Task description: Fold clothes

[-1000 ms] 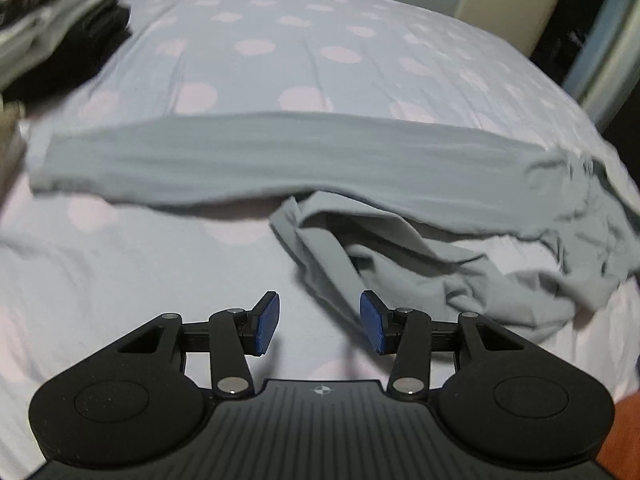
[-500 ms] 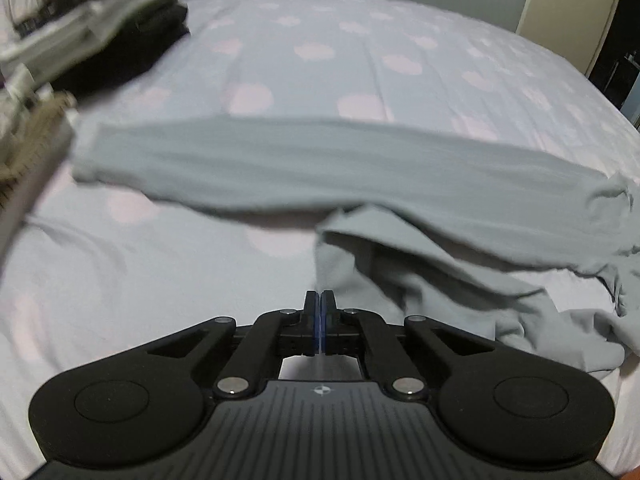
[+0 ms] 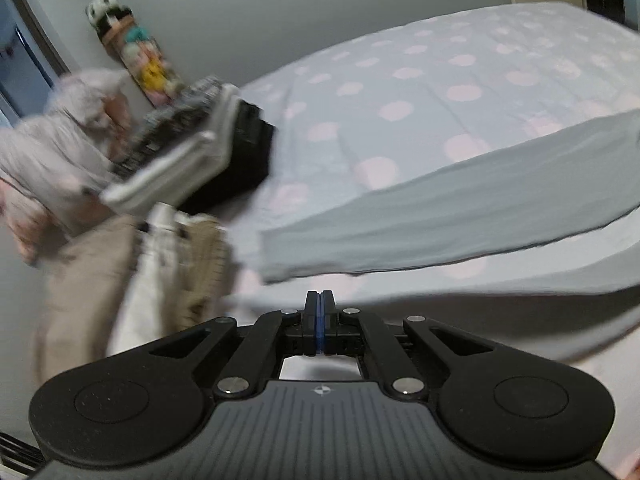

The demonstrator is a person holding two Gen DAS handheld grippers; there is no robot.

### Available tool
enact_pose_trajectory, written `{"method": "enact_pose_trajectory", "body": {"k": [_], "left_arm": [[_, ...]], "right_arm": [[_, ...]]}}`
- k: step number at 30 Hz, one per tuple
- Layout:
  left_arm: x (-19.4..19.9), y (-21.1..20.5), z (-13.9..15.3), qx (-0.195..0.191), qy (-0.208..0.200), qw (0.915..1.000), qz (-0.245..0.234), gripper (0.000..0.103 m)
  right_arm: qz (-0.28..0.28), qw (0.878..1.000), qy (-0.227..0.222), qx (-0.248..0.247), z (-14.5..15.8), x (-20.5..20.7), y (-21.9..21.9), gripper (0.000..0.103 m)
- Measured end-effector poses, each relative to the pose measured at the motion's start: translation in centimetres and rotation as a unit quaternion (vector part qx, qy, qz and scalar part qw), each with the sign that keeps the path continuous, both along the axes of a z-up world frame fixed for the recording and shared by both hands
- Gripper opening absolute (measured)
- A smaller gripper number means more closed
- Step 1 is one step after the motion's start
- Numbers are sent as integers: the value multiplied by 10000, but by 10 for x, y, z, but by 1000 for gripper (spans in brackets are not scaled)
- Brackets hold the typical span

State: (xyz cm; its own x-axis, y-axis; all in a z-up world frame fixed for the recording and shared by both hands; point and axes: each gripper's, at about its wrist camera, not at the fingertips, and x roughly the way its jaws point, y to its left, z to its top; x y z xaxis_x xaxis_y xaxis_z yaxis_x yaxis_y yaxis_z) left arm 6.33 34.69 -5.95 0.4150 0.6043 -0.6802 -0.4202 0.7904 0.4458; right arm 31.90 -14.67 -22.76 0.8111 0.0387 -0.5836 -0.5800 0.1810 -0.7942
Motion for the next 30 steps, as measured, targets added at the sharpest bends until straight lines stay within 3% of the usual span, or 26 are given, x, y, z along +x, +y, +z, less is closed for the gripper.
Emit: {"method": "enact_pose_trajectory", "body": {"k": [1, 3, 4, 8, 12, 16, 19, 26, 29, 30], "left_arm": [[-5, 2, 2, 94, 8, 10000, 14, 0], [-13, 7, 7, 199, 0, 9998, 70, 0], [-16, 9, 8, 206, -6, 9997, 90, 0], [-24, 14, 4, 165, 85, 9997, -144, 0], [-20, -1, -26, 500, 654, 9888, -1242, 4], [-15, -13, -58, 1131, 1255, 9615, -2165, 12], [-11, -10, -75, 1477, 1563, 9390, -2683, 27], [9, 13, -115, 1590, 2432, 8835, -3674, 34], [20, 19, -125, 1415, 2744, 8627, -4005, 54], [23, 20, -130, 1348, 2883, 8542, -4112, 55]], "right_arm": [[-65, 10000, -47, -10, -2, 3, 1, 49], [-192, 9997, -142, -3, -3, 7, 2, 24], [-259, 9995, -183, 26, -2, 8, 2, 6], [-496, 9974, -347, 396, 21, 10, -1, 2], [-769, 9941, -398, 656, 40, 13, -1, 2], [-938, 9922, -454, 686, 47, 13, 6, 2], [-1012, 9921, -451, 582, 44, 15, 12, 2], [-1148, 9920, -358, 378, 36, 21, 16, 2], [-1171, 9923, -311, 273, 31, 24, 19, 2], [-1181, 9923, -297, 236, 30, 25, 19, 2]]}}
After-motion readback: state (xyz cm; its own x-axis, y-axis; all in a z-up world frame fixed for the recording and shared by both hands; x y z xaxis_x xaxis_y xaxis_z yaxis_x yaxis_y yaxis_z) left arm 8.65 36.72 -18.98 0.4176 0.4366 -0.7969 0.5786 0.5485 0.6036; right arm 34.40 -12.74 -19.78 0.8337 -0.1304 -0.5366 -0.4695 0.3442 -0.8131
